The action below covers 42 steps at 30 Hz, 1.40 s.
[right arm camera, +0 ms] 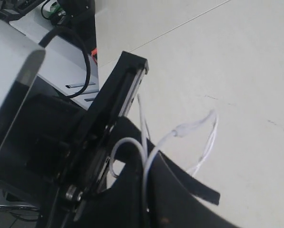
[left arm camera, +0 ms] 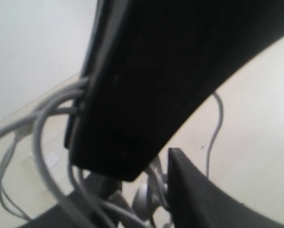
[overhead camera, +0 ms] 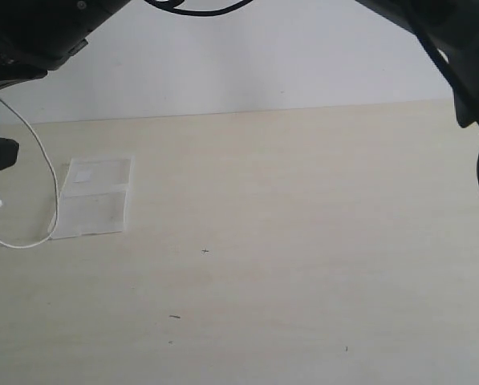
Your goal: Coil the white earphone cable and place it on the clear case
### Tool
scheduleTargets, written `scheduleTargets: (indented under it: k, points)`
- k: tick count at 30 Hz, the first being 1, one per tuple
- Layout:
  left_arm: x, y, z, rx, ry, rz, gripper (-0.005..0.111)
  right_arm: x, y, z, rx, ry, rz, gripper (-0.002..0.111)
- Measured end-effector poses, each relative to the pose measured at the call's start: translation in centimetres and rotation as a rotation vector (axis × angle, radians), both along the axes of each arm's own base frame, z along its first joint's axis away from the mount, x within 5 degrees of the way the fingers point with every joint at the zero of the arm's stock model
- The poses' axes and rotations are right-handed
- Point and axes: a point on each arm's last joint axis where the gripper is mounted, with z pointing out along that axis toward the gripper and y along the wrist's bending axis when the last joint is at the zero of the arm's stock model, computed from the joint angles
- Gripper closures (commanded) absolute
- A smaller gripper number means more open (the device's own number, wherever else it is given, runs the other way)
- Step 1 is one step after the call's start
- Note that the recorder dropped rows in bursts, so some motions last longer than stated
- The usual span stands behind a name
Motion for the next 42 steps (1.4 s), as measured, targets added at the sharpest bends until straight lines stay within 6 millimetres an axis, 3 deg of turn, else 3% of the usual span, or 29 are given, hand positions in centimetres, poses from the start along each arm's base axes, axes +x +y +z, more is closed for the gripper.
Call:
scheduleTargets:
  k: [2,13,16,22,24,34,42]
  points:
    - [0.0,0.0,0.0,0.000,0.000,0.000,0.107,0.0,0.0,0.0,0.002,0.001,0.000,0.108]
    - [0.0,0.0,0.0,-0.010,0.006,0.001,0.105,0.4,-0.3,0.0,-0.003,0.007,-0.007,0.108]
    - [-0.1,-0.1,0.0,-0.023,0.014,0.000,0.087,0.5,-0.5,0.0,-0.004,0.008,-0.011,0.108]
    - [-0.1,-0.1,0.0,-0.031,0.021,-0.002,0.021,0.9,-0.8,-0.3,-0.039,-0.012,-0.030,0.108]
    - [-0.1,-0.1,0.0,-0.042,0.026,0.003,0.013,1.0,-0.9,-0.5,-0.062,-0.022,-0.043,0.108]
    - [-0.1,0.0,0.0,-0.104,0.051,0.056,0.012,1.6,-1.2,-1.1,-0.137,-0.060,-0.092,0.108]
    - [-1.5,0.0,1.1,-0.120,0.010,0.069,0.012,3.4,-2.2,-1.7,-0.201,-0.105,-0.211,0.108]
